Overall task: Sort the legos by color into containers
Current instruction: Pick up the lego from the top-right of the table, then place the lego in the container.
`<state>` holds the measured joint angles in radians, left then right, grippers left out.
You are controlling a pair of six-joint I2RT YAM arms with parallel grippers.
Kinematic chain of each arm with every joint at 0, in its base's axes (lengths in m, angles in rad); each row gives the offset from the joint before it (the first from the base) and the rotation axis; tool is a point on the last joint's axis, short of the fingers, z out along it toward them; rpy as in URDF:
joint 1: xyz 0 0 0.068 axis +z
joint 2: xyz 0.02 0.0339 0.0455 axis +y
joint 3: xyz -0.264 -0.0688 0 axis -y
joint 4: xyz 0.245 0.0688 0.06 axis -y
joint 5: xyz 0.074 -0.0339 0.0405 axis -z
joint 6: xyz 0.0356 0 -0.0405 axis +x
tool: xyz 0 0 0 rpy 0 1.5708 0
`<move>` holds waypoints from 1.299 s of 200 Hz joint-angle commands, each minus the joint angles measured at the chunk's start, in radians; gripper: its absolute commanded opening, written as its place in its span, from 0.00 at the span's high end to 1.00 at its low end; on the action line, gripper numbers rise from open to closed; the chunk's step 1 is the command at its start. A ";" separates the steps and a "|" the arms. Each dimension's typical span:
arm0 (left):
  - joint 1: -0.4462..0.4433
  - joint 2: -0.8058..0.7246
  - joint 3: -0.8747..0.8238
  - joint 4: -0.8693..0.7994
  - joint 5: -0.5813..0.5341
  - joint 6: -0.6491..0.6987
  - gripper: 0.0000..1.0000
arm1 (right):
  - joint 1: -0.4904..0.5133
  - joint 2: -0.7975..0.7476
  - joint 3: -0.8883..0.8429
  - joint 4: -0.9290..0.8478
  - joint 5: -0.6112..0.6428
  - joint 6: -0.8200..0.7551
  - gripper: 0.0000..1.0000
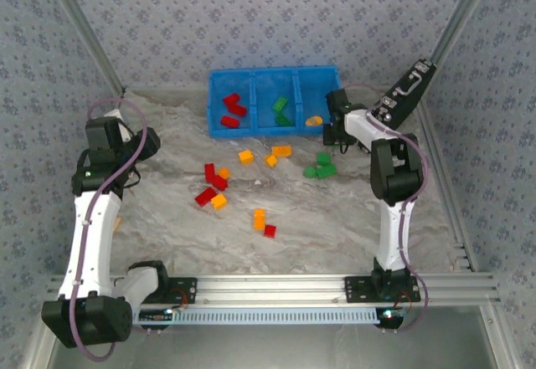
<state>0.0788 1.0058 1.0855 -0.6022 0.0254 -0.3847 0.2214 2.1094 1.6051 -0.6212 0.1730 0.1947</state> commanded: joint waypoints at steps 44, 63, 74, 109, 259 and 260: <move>0.009 -0.045 0.004 0.002 -0.004 0.023 0.33 | 0.017 -0.071 -0.107 -0.110 0.025 0.020 0.55; 0.011 -0.052 0.002 0.001 -0.006 0.025 0.33 | 0.024 -0.098 -0.112 -0.120 0.033 0.020 0.56; 0.012 -0.055 0.001 0.002 -0.006 0.024 0.33 | 0.029 -0.115 -0.110 -0.126 0.038 0.020 0.56; 0.013 -0.059 -0.005 0.011 -0.003 0.026 0.33 | 0.057 -0.177 -0.055 -0.159 0.055 0.002 0.58; 0.047 -0.062 -0.070 0.071 0.047 0.036 0.29 | 0.227 0.238 0.818 -0.188 -0.057 -0.100 0.60; 0.047 -0.062 -0.070 0.072 0.047 0.035 0.29 | 0.228 0.242 0.821 -0.187 -0.059 -0.099 0.60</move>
<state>0.1165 0.9436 1.0237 -0.5713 0.0433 -0.3489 0.4339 2.2368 2.3348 -0.8001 0.1665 0.1192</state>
